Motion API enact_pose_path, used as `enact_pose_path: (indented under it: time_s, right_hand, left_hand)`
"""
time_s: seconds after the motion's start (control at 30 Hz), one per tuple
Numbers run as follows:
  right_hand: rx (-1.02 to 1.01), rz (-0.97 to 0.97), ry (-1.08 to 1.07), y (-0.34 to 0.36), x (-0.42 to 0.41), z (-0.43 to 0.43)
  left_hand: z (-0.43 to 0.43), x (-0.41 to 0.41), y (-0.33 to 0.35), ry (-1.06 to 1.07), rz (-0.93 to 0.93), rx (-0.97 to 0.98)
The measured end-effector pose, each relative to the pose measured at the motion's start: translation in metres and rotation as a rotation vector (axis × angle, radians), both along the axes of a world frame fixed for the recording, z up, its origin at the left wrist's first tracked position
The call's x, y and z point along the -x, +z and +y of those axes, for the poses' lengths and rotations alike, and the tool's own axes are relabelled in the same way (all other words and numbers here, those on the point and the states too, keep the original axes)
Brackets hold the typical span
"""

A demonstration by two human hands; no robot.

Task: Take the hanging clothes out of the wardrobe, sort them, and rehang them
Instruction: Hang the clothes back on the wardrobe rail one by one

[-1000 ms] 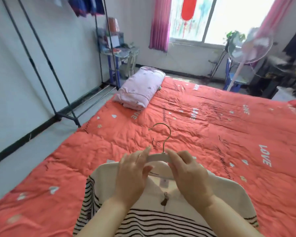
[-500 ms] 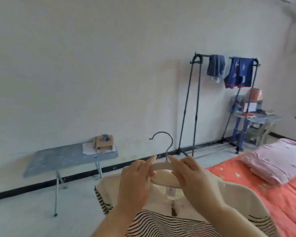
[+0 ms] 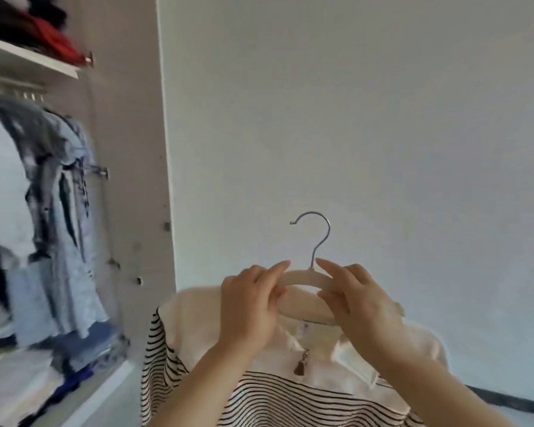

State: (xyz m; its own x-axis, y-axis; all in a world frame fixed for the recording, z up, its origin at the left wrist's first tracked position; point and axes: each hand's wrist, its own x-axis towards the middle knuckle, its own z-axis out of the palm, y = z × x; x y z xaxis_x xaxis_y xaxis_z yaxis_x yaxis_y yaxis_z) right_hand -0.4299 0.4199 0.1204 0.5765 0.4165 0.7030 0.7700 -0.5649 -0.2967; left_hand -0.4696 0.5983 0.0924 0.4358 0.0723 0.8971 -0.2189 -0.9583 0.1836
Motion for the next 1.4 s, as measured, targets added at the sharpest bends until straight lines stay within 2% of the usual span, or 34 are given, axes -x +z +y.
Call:
enact_pose_path:
  time_s: [0.2, 0.33, 0.5, 0.77, 0.9, 1.03, 1.2, 1.4]
  right_hand:
    - [0.009, -0.056, 0.269, 0.003, -0.047, 0.152]
    - [-0.008, -0.214, 0.368, 0.001, -0.077, 0.229]
    - [-0.025, -0.369, 0.574, 0.002, -0.128, 0.341]
    - [-0.046, -0.606, 0.76, 0.038, -0.177, 0.516]
    - [-0.112, -0.659, 0.832, 0.039, -0.19, 0.589]
    - [-0.166, -0.716, 0.835, 0.045, -0.197, 0.658]
    - [-0.254, -0.68, 0.831, 0.059, -0.193, 0.751]
    - [-0.253, -0.726, 0.857, 0.086, -0.184, 0.867]
  left_hand:
    - [0.147, 0.005, 0.024, 0.257, -0.023, -0.018]
    - [0.215, 0.006, 0.03, 0.4, 0.007, 0.01]
    - [0.304, -0.008, 0.034, 0.556, -0.063, 0.072]
    - [0.418, -0.029, 0.043, 0.914, -0.066, 0.132]
    - [0.472, -0.032, 0.044, 0.98, -0.067, 0.127]
    - [0.535, -0.039, 0.048, 1.054, -0.111, 0.042]
    - [0.632, -0.039, 0.063, 1.076, -0.18, 0.021]
    - [0.751, -0.028, 0.094, 1.086, -0.208, 0.007]
